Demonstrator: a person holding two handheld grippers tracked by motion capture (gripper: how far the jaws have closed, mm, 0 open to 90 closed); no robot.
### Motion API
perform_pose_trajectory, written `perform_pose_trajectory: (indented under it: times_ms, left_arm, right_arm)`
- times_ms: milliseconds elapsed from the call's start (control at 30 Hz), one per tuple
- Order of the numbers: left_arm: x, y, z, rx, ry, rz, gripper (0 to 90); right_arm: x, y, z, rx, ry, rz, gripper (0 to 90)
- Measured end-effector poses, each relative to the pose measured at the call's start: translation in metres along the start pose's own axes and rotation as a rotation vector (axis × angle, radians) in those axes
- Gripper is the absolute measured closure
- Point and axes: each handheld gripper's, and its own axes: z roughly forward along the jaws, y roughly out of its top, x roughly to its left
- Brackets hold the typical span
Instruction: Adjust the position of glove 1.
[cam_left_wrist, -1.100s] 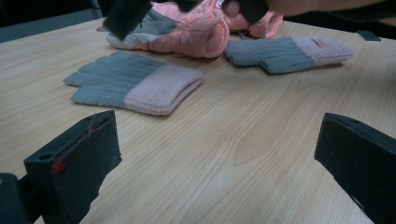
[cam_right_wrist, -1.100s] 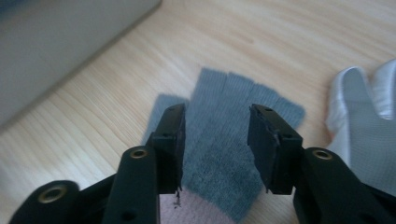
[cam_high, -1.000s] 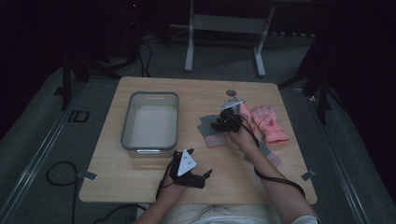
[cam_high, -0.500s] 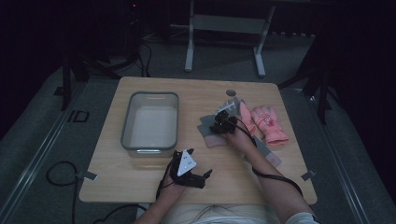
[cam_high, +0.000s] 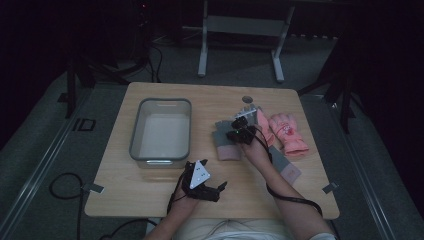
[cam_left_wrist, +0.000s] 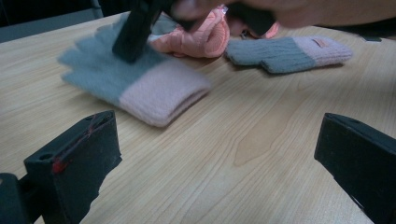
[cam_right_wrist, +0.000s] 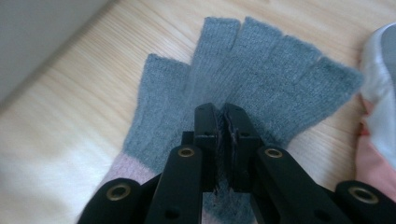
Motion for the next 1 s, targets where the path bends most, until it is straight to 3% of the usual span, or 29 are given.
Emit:
perform_pose_trajectory:
  times_ms: [67, 200, 300, 400, 500, 700, 1000]
  left_arm:
    - [0.0, 0.0, 0.0, 0.0, 0.002, 0.001, 0.0]
    - [0.0, 0.0, 0.0, -0.002, 0.003, 0.0, 0.0]
    - [-0.001, 0.0, 0.0, -0.001, 0.004, 0.003, 0.0]
    - [-0.001, 0.0, 0.0, -0.002, 0.003, 0.003, 0.0]
    - [-0.001, 0.0, 0.0, -0.002, 0.003, 0.003, 0.0]
    - [-0.001, 0.0, 0.0, -0.002, 0.006, 0.003, 0.0]
    - [-0.001, 0.0, 0.0, 0.001, 0.006, 0.003, 0.0]
  right_arm:
    - [0.003, 0.0, -0.005, -0.01, -0.003, 0.007, 84.7]
    - [0.014, -0.004, -0.035, -0.067, -0.027, 0.038, 84.7]
    - [0.018, -0.013, -0.052, -0.092, -0.031, 0.083, 84.7]
    - [0.021, -0.028, -0.06, -0.099, -0.037, 0.097, 84.6]
    - [0.022, -0.045, -0.065, -0.094, -0.025, 0.124, 84.7]
    - [0.032, -0.074, -0.065, -0.059, -0.034, 0.107, 84.6]
    - [0.046, -0.104, -0.064, -0.034, -0.017, 0.131, 84.5]
